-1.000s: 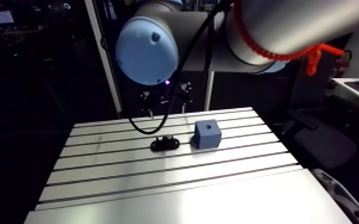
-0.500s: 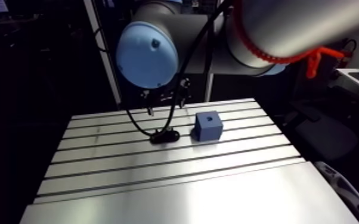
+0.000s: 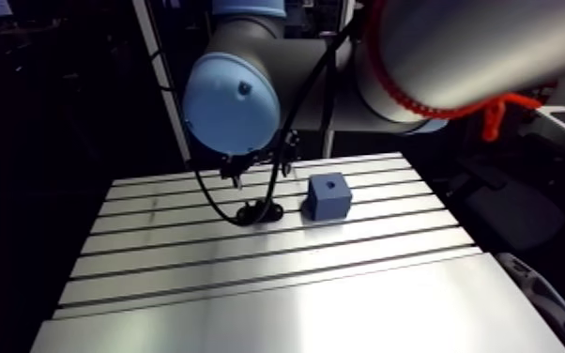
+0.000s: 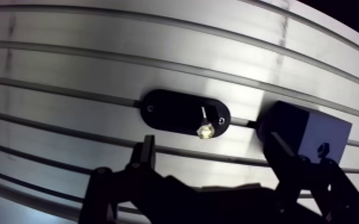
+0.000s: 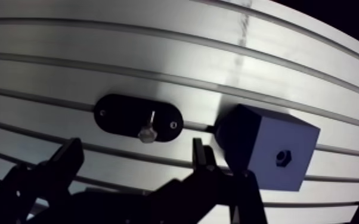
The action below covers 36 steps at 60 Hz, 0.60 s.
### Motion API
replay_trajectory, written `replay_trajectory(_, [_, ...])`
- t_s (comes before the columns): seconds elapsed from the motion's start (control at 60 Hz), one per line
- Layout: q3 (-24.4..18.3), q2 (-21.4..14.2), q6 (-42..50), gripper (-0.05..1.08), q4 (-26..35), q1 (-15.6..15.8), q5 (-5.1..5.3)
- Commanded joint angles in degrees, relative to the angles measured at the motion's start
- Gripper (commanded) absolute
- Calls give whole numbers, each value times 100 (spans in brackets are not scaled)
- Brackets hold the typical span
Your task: Pick up the M10 bolt and insert it into the hex recess until seated.
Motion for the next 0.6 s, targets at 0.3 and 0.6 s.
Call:
replay_trajectory(0.3, [143, 68, 259, 2, -212, 1, -18])
replay_trajectory(0.6, [144, 137, 403, 2, -221, -7, -10])
